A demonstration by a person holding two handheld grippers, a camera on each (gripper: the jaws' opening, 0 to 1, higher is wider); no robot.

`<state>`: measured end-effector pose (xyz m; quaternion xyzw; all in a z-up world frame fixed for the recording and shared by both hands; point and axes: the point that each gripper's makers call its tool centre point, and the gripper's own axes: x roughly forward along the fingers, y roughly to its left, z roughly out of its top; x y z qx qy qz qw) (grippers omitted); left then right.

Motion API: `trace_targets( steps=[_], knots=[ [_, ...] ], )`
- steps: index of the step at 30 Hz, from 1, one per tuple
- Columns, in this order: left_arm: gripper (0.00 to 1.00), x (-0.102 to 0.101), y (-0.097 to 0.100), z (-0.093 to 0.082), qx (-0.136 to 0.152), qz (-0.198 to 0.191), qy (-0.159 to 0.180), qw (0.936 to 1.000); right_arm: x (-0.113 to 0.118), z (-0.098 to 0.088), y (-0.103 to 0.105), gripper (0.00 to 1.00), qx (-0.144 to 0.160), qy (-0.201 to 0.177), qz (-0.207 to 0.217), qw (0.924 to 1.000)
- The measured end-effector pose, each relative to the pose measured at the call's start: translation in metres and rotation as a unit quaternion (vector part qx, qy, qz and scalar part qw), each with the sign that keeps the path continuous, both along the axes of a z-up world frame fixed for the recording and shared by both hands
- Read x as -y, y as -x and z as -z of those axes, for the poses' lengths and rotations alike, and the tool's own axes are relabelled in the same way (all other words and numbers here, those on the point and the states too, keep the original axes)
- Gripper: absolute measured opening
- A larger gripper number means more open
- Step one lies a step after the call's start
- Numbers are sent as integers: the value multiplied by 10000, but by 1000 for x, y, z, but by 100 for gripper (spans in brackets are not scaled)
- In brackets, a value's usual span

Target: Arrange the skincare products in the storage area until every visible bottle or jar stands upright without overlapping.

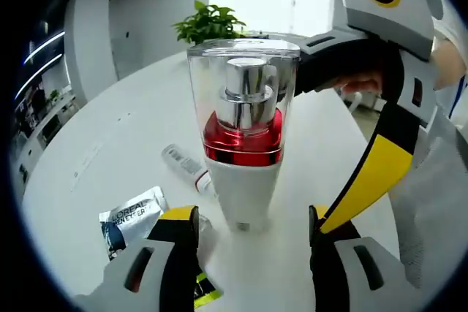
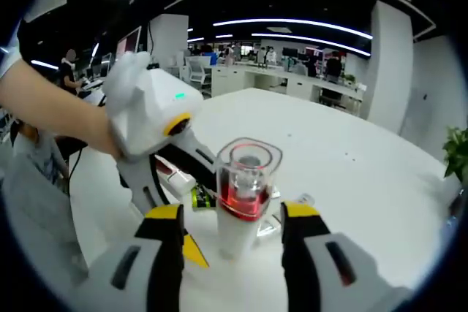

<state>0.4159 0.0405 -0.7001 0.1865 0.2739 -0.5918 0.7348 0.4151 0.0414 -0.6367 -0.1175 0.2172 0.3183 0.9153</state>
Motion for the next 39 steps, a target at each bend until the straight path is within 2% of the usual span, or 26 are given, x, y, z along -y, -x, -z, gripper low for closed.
trace_targets(
  steps=[11,18,21,26,30,36,39],
  knots=[
    [74,-19,20,-3,-82,-256,-106,9996,3,-1,19,67,-79,-96,-25,9999],
    [82,-38,28,-9,-155,-633,-74,9978,3,0,31,73,-152,-137,-44,9998],
    [86,-46,31,-17,-263,-963,155,9949,3,-3,37,75,-128,-132,-61,9998],
    [93,-63,37,-19,-302,-1356,232,9900,8,-7,47,78,-88,-204,-29,9997],
    [95,-74,45,-20,-374,-1568,256,9866,11,-8,56,80,-124,-214,-9,9997],
    [97,-93,57,-26,-579,-2096,446,9751,16,-8,70,82,-184,-237,20,9995],
    [97,-99,67,-31,-581,-2200,530,9723,17,-10,75,83,-181,-256,30,9995]
  ],
)
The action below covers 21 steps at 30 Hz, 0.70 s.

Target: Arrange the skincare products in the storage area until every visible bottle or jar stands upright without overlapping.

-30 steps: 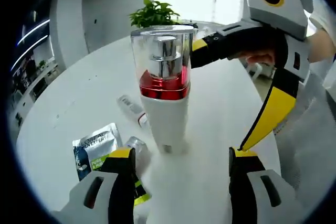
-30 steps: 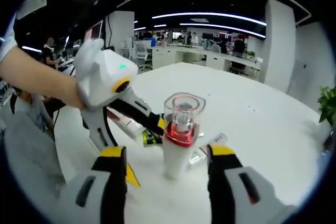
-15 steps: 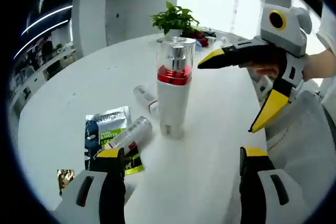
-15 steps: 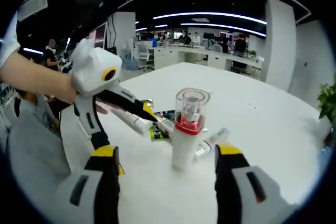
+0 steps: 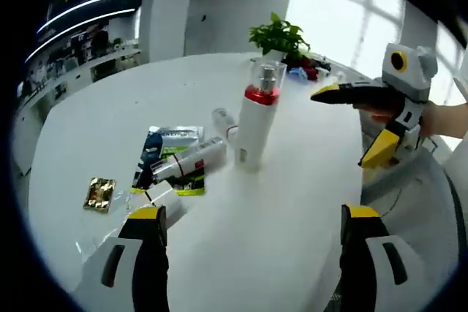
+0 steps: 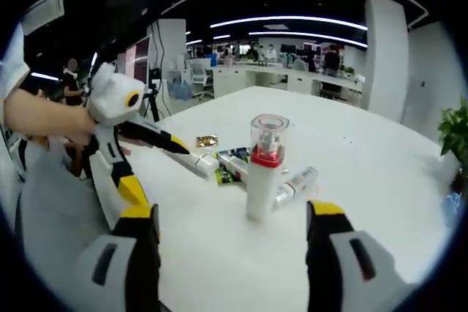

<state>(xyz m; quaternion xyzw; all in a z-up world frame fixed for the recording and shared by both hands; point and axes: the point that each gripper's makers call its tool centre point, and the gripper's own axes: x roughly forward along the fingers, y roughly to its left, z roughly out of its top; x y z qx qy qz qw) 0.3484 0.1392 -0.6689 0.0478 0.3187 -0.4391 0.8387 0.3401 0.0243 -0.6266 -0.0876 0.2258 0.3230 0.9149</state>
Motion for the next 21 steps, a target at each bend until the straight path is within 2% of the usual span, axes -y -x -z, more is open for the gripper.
trace_targets(
  steps=[12,21],
  knots=[
    [97,-27,32,-11,49,-559,114,9984,2,-20,20,86,51,-286,47,9996],
    [97,-40,53,-19,28,-884,205,9959,7,-22,34,89,43,-279,34,9996]
  ],
)
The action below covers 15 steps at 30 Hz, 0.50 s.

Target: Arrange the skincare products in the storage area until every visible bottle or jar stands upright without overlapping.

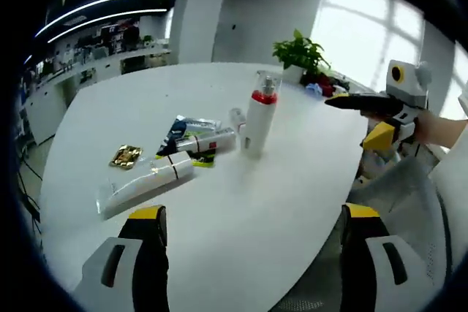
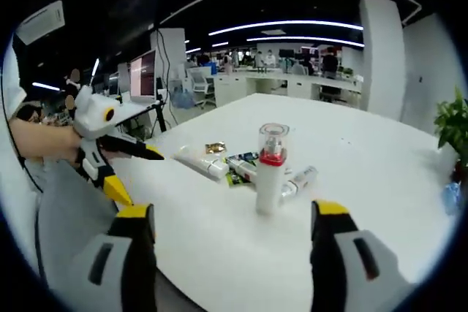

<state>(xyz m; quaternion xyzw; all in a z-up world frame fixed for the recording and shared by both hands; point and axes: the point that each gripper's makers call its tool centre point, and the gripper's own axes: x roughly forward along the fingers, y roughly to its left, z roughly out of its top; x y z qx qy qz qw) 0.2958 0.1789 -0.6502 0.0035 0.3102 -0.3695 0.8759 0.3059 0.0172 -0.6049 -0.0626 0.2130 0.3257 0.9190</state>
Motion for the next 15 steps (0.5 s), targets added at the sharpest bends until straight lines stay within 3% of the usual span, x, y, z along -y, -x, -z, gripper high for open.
trace_targets(
  steps=[15],
  knots=[
    [97,-23,14,-7,85,-355,-35,9993,11,1,20,92,-80,-19,74,9999]
  ],
)
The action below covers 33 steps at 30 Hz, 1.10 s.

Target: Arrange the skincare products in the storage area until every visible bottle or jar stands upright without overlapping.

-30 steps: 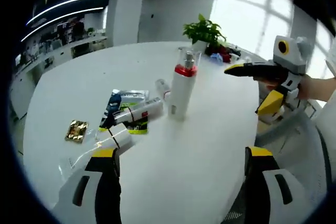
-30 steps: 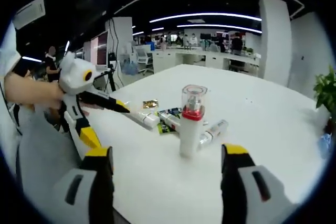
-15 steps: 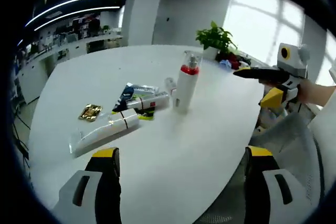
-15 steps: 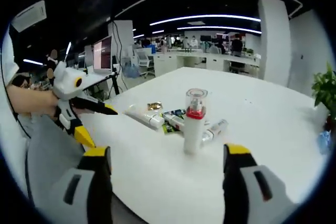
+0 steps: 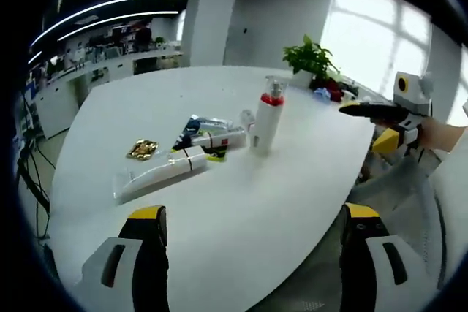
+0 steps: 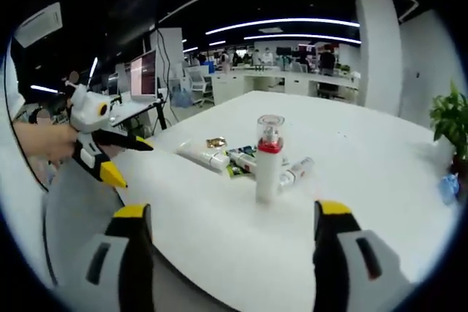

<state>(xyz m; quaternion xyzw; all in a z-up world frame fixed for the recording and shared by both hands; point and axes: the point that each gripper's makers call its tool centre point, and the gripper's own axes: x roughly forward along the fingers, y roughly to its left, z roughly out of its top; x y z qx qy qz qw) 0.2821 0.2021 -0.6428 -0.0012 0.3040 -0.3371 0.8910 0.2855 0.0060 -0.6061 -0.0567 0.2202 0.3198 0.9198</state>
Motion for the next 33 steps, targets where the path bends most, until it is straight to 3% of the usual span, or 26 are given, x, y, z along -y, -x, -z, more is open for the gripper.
trace_targets(
  steps=[20,33],
  knots=[
    [97,-5,6,0,-35,-103,-20,9999,13,5,7,94,-106,-21,91,9999],
    [97,-9,-1,1,-74,-197,20,9998,12,14,-2,92,-238,40,-38,9997]
  ],
)
